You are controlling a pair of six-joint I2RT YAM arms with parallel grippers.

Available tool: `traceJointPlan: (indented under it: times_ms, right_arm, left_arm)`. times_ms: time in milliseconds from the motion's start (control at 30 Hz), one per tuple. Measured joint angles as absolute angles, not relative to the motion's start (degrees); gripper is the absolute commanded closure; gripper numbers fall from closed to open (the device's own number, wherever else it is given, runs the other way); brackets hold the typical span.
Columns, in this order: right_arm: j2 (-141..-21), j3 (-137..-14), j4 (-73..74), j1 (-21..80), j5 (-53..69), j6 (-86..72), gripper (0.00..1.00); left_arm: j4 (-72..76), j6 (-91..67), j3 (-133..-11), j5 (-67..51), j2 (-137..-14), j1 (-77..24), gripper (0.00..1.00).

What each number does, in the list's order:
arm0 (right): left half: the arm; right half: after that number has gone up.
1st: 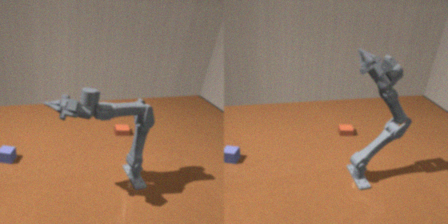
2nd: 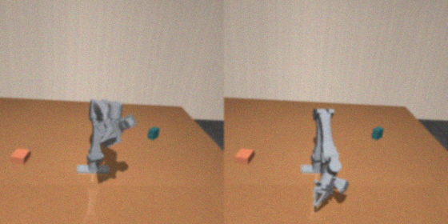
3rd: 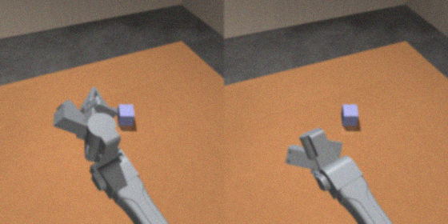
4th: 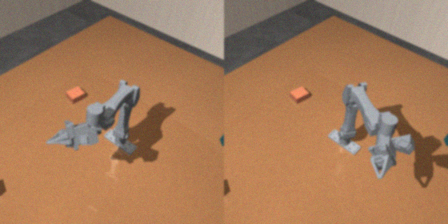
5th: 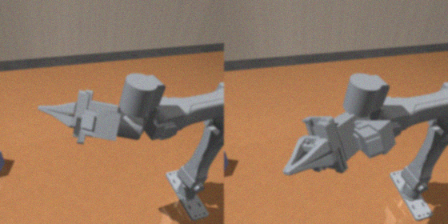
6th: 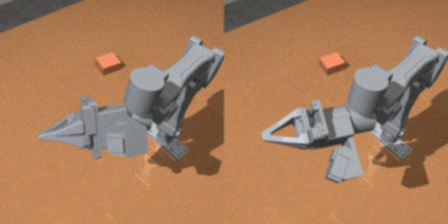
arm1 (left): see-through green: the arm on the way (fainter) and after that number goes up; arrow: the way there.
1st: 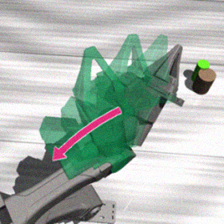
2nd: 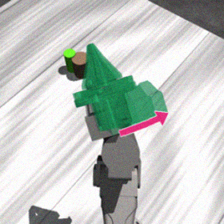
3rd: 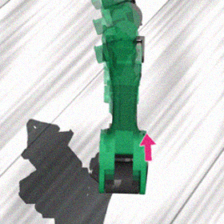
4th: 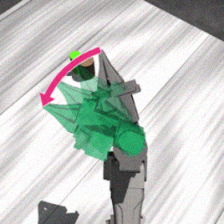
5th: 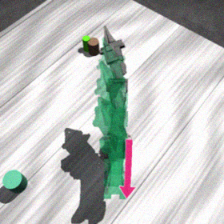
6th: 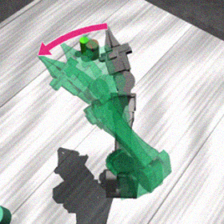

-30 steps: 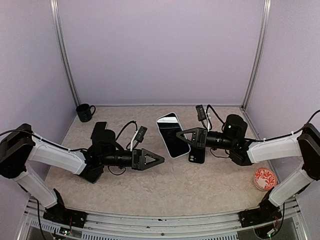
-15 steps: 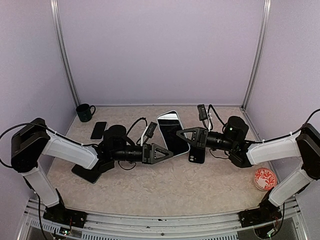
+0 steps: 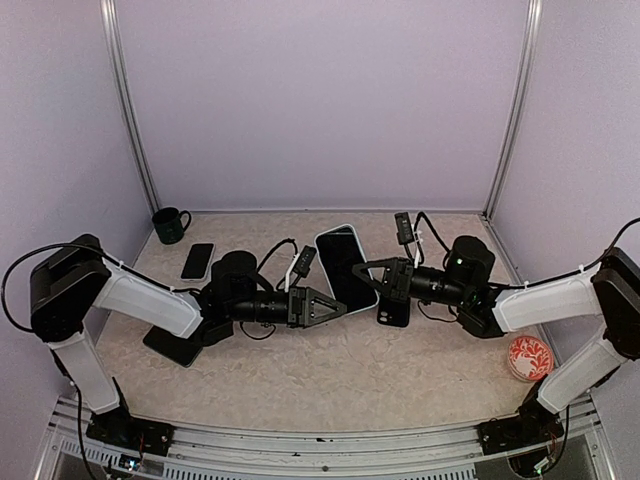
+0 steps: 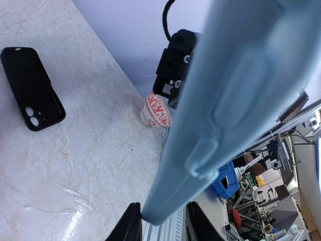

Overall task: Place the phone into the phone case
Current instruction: Press the corner of the phone case at the bottom left corner of the phone case.

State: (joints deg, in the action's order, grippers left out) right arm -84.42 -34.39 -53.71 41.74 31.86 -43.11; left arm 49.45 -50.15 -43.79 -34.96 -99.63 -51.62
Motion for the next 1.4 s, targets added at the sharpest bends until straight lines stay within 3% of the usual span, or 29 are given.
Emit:
traceJointPlan:
  times_ms: [200,567,700,767,900,1100,1200,1400]
  right_arm:
    - [-84.1,-34.3,-52.9,42.2,31.0,-41.8,1.0]
    - [-83.5,-34.3,-51.2,42.9,29.6,-38.1,1.0]
    - [-82.3,-34.3,-49.5,43.6,28.8,-35.8,1.0]
    - [-81.7,-34.3,-48.8,43.8,28.4,-34.9,1.0]
    - [-81.3,-34.2,-48.7,43.8,28.3,-34.3,1.0]
    - [-81.3,-33.8,-48.8,43.8,28.5,-35.5,1.0]
    - [-81.3,-33.8,-49.0,43.8,28.7,-36.8,1.0]
    - [-81.7,-33.8,-49.3,43.8,30.0,-39.5,1.0]
  left_arm:
    - [49.4,-50.9,-44.1,-35.4,-100.4,-51.5,0.76]
    - [48.5,-51.7,-44.1,-35.9,-100.6,-51.3,0.94]
    - [48.3,-52.2,-44.1,-36.4,-100.6,-51.3,0.95]
    - [48.4,-52.4,-44.1,-36.7,-100.6,-51.3,0.88]
    - [49.1,-53.1,-44.2,-36.9,-100.7,-51.2,0.61]
    - [51.1,-54.3,-44.1,-37.3,-100.7,-51.2,0.41]
    - [51.5,-53.8,-43.3,-37.1,-100.1,-50.9,0.36]
    - [50.7,-52.2,-42.7,-35.5,-97.9,-50.2,0.34]
